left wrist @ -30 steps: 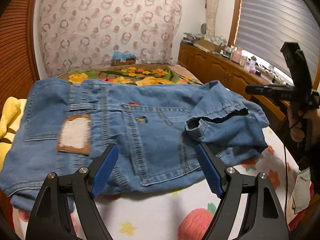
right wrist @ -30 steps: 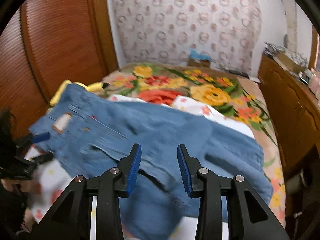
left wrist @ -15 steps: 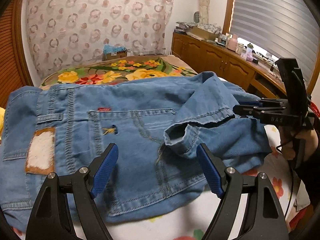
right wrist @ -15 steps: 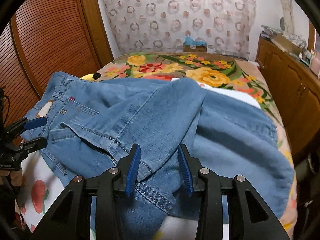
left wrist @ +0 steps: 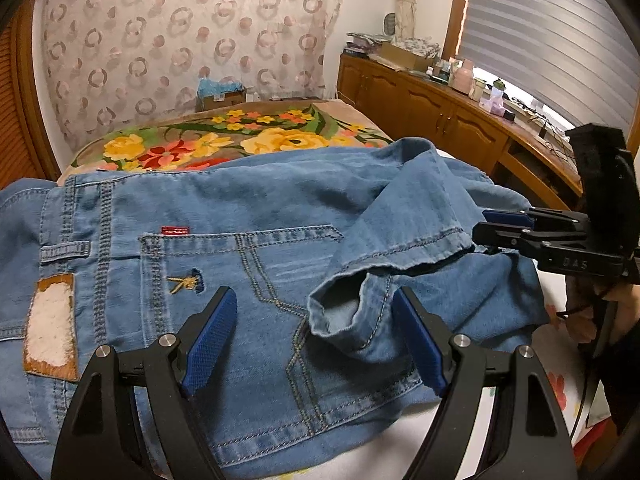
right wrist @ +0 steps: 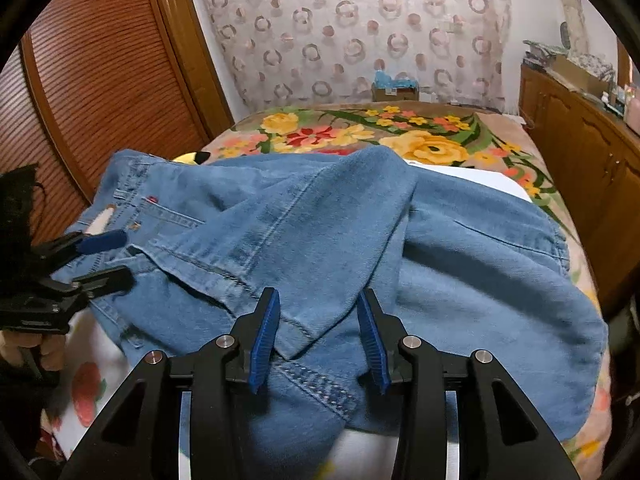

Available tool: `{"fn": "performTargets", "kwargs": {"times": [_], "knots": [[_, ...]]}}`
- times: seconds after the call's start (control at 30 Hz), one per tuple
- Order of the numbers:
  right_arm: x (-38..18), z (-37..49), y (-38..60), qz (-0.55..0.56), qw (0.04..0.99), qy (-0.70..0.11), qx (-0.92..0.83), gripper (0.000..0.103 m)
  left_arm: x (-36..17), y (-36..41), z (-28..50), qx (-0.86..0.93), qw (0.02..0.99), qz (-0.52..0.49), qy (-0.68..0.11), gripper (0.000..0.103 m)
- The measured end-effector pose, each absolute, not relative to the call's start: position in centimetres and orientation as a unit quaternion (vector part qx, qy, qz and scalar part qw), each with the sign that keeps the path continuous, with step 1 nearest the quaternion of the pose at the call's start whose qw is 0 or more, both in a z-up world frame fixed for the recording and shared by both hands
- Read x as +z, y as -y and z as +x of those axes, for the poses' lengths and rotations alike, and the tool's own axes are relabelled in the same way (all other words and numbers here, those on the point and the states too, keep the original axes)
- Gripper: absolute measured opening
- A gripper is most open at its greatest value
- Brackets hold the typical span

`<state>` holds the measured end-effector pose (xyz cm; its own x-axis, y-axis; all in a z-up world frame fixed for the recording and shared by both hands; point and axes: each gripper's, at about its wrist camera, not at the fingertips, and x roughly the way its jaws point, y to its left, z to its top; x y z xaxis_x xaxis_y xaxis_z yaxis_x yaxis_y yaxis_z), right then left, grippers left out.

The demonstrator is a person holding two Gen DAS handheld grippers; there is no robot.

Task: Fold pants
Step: 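Close the left tool on the folded-over leg cuff, then lift the leg cuff with the left tool, fold it over, then open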

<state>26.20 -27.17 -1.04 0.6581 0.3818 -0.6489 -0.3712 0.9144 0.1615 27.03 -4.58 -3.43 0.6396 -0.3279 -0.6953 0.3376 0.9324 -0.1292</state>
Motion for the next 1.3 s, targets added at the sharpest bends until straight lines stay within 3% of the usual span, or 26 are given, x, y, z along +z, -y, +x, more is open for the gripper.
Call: {"fn": "performTargets", "kwargs": {"times": [0.33, 0.43, 0.6, 1.07, 1.3], "knots": [[-1.3, 26.2, 26.5, 0.016, 0.905, -0.356, 0.231, 0.041, -4.2, 5.6, 27.2, -0.198, 0.899, 0.016, -0.391, 0.05], [-1.1, 26.1, 26.3, 0.011, 0.906, -0.348, 0.239, 0.01, -4.2, 6.0, 27.0, -0.211, 0.896, 0.02, -0.39, 0.037], [-0.4, 25.9, 26.1, 0.007, 0.912, -0.331, 0.244, 0.003, -3.5, 6.4, 26.1, -0.217, 0.899, 0.039, -0.379, 0.012], [5.4, 23.9, 24.2, -0.02, 0.927, -0.255, 0.275, 0.001, 4.0, 1.2, 20.4, -0.217, 0.935, -0.011, -0.281, 0.006], [7.3, 24.3, 20.7, -0.029, 0.924, -0.233, 0.301, 0.001, 5.1, -3.6, 19.5, -0.186, 0.947, -0.032, -0.259, 0.006]]}}
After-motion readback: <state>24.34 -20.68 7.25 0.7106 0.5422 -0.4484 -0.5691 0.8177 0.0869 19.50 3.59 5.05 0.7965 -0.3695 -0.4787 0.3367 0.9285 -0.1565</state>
